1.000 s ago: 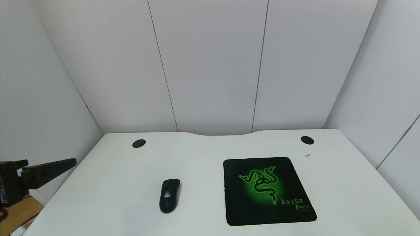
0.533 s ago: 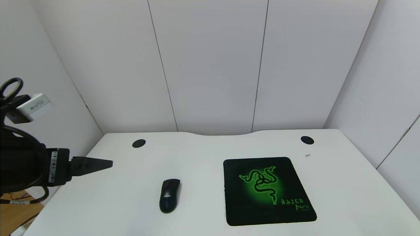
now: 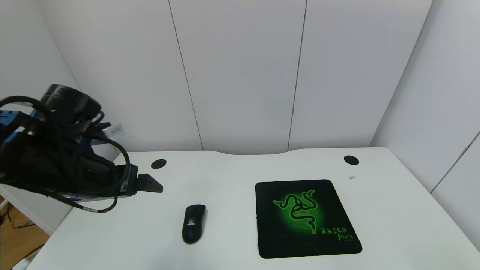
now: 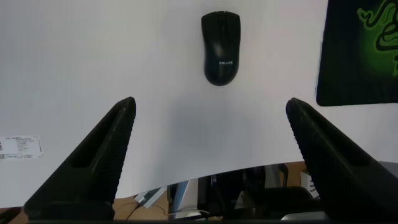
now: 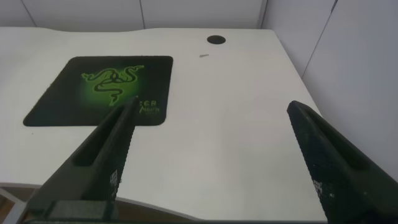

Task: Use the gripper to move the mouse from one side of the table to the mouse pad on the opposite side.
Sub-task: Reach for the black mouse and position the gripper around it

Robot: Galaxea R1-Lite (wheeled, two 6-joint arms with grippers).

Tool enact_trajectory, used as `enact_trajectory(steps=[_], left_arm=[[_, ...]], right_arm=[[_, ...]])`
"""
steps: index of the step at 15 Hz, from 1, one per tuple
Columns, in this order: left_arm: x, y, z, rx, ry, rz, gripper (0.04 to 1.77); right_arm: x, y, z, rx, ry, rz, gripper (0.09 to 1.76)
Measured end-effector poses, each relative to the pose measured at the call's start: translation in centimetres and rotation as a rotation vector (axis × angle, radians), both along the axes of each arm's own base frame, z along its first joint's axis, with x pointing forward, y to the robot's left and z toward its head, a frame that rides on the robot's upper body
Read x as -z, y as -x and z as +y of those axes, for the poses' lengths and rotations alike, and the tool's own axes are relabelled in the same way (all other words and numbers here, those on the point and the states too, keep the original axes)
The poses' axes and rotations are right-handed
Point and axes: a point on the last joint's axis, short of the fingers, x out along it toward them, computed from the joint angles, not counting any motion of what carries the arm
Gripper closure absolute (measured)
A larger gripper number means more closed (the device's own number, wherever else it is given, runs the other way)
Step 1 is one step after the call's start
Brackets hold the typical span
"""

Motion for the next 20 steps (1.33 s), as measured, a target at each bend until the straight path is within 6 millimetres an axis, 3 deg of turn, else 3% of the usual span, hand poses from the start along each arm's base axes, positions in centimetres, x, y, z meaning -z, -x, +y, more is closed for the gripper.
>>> enact_trajectory(steps=[5, 13, 20], left_arm=[[2.4, -3.8, -2.0, 0.055, -0.002, 0.121, 0.09], [7.9, -8.9, -4.2, 0.080, -0.027, 0.259, 0.09], [11.6, -10.5, -5.5, 0.052, -0.037, 0.351, 0.09]], right_arm=[[0.0, 0.0, 0.0, 0.000, 0.000, 0.000, 0.14], [0.0, 0.0, 0.0, 0.001, 0.000, 0.000, 0.14], [0.0, 0.0, 0.0, 0.000, 0.000, 0.000, 0.14]])
